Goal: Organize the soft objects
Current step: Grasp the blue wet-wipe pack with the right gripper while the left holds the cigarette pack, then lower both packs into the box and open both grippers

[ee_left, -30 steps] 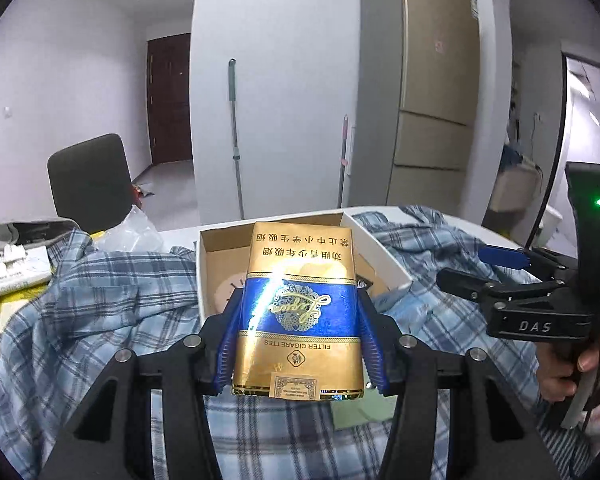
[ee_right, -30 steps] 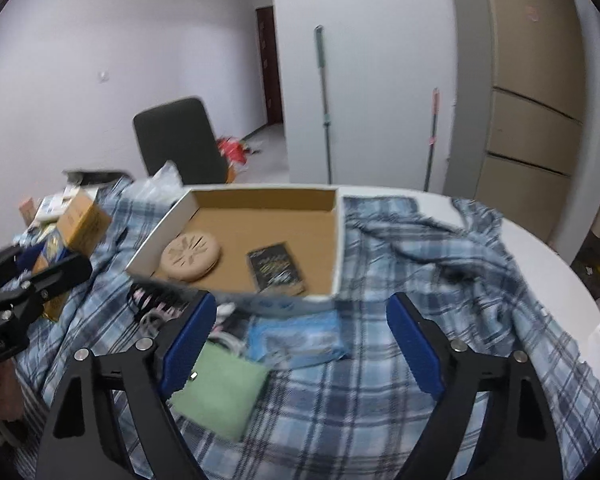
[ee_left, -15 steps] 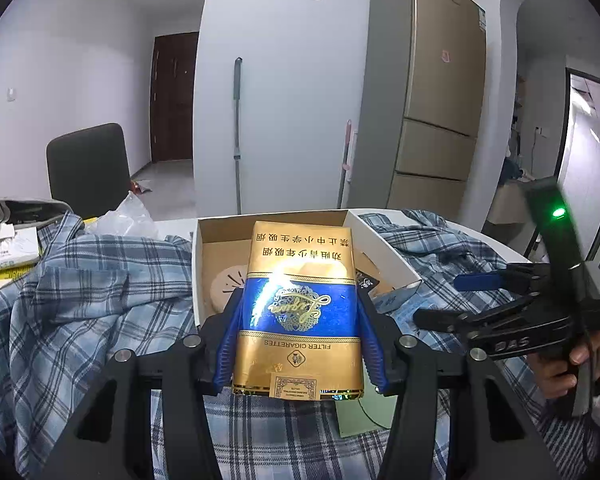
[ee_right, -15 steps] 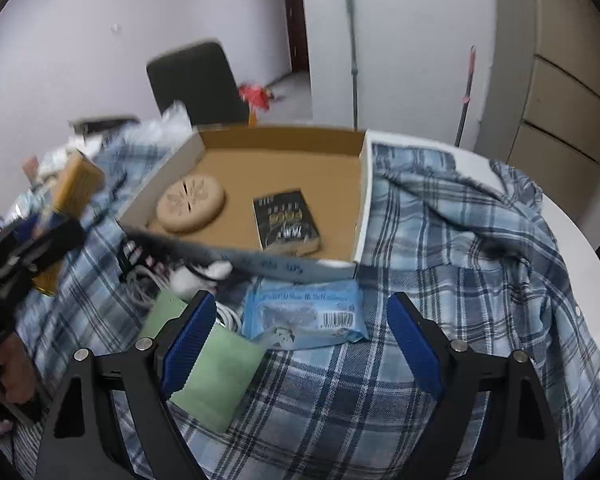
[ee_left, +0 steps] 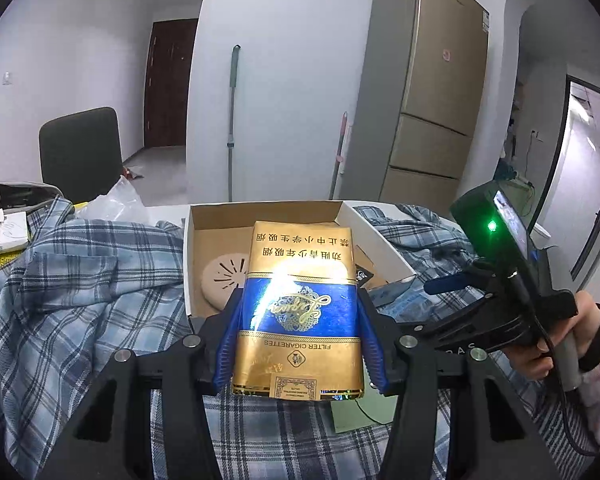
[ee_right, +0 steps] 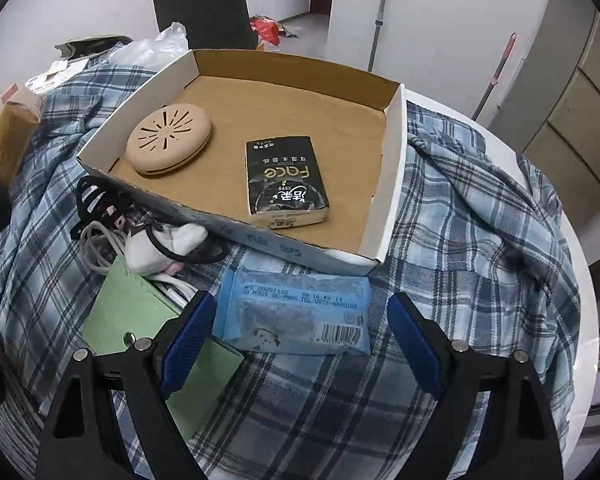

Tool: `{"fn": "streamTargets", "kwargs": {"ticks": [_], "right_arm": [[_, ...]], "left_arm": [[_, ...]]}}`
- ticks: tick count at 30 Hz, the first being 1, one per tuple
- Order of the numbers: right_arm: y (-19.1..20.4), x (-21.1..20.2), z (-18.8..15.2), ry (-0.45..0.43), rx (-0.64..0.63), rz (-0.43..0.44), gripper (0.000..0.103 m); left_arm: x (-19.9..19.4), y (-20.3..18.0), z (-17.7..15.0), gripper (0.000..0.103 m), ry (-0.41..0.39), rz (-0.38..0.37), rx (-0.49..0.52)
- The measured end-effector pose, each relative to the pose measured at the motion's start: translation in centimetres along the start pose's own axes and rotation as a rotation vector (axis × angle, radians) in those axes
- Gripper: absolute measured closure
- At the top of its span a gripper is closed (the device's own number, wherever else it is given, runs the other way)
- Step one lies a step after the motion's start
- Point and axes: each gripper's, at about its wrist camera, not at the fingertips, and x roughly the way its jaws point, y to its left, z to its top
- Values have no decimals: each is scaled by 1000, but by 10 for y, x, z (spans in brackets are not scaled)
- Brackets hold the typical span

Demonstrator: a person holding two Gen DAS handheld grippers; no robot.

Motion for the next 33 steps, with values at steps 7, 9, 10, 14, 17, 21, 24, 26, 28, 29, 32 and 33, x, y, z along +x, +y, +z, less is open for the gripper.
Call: {"fn": "streamTargets", "kwargs": {"ticks": [7, 9, 10, 14, 17, 21, 24, 26, 28, 29, 32, 33], "right_arm": [[-8, 10, 1, -9, 48, 48, 32], [-8, 5, -2, -31, 58, 49, 33], [-7, 1, -3, -42, 59, 37, 33], [-1, -13, -7, -80, 51, 22, 34], [6, -29, -10, -129, 44, 28, 34], [19, -52, -17, -224, 32, 24, 34], [29, -68, -19, -313, 25, 6, 34], [30, -79, -18, -365, 38, 8, 34], [31, -91, -17, -405, 48, 14, 34], [29, -97, -13, -421, 52, 12, 34], [26, -116, 2, -479, 57, -20, 34], [25, -122, 8, -499, 57, -28, 34]], "left_arm": [[0, -1, 0, 48, -5, 5, 4], [-2, -1, 0, 48, -11, 5, 4], [-2, -1, 0, 48, -14, 6, 5], [-5, -3, 0, 48, -33, 12, 19], [-10, -5, 1, 48, -58, 17, 33], [-21, -10, 0, 48, -108, 24, 62], [-30, -16, 3, 48, -127, 79, 77], [-36, -19, 10, 48, -106, 91, 72], [-46, -22, 19, 48, -132, 102, 73], [-50, -23, 24, 48, -152, 113, 83], [-56, -22, 46, 48, -180, 133, 84], [-58, -21, 56, 48, -187, 137, 72]]}}
